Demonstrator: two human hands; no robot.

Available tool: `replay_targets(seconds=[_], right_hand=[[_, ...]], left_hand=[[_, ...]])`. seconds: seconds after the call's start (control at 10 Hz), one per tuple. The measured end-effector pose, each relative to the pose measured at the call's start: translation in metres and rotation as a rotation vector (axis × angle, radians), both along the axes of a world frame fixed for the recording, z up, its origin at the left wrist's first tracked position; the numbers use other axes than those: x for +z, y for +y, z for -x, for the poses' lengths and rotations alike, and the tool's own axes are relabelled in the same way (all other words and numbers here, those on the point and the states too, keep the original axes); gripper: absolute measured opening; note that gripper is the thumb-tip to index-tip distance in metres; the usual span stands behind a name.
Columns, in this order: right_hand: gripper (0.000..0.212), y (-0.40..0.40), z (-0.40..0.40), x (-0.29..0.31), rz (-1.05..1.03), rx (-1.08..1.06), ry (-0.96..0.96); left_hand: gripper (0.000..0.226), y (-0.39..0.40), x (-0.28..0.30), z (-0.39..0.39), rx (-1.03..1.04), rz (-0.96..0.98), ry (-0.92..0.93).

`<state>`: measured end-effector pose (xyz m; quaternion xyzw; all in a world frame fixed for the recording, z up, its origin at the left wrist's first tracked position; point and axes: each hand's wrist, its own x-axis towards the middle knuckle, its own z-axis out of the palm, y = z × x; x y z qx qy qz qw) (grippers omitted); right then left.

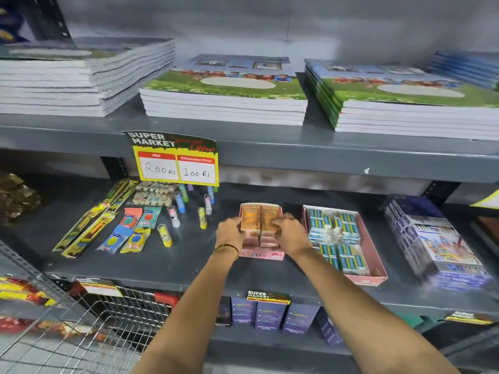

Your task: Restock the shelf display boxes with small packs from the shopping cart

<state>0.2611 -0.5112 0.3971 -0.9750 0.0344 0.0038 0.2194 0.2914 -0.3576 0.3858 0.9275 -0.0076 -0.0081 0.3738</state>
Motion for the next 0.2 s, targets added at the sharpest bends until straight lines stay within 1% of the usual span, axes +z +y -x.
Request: replay_targets(seconds=[0.1,0.2], right_hand=[[0.046,0.0046,0.0081,0.0073,0.028,0.004,0.025],[0.050,0.0085,0.0146,0.0136,0.094,-0.041,-0.067]], left_hand=[[0.031,0.0010,0.0072,0.0051,-0.074,-0.104,0.046],[0.053,-0.0007,0.0129,0.0098,-0.111,-0.212,-0.016]])
